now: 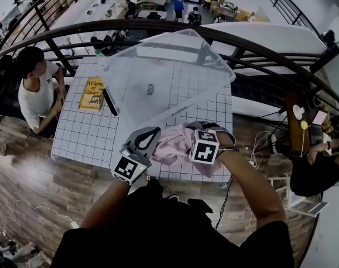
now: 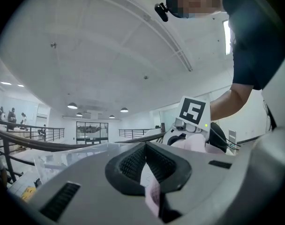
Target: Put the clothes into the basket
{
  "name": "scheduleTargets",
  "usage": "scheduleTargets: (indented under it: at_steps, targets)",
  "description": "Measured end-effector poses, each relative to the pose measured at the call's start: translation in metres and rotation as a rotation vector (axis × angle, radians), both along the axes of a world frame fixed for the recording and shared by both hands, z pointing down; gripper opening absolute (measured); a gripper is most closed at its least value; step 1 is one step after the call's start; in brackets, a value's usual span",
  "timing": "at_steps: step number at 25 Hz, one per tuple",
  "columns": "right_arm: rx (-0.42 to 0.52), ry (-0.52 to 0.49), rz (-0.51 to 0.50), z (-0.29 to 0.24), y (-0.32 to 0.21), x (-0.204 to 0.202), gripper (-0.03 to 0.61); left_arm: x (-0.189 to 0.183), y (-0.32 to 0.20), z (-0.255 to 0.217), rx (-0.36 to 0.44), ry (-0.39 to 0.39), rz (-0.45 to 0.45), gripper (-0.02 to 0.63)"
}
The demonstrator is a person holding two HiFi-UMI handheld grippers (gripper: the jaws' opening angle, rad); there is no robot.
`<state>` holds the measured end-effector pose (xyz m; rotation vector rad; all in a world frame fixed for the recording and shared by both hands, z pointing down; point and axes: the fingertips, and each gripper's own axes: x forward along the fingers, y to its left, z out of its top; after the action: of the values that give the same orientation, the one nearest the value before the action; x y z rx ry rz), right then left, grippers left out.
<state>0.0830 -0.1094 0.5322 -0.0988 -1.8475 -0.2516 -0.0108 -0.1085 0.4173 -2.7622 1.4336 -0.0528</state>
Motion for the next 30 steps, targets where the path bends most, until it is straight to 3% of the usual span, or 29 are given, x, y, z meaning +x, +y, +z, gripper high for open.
scheduleTargets:
  at_steps: [11,16,30]
  targets:
    - [0.062,-0.028,-0.032,-0.042,-0.015,-0.015,0.37,-0.016,-0.012,-0.031,0.03,0.0,-0.02,0.003]
    - [0.088,-0.035,-0.041,-0.052,-0.024,-0.024,0.37,-0.025,-0.019,-0.041,0.05,-0.036,-0.026,0.004]
    - [0.195,-0.051,-0.06,-0.091,-0.078,-0.043,0.37,-0.053,-0.06,-0.069,0.107,-0.035,-0.074,0.003]
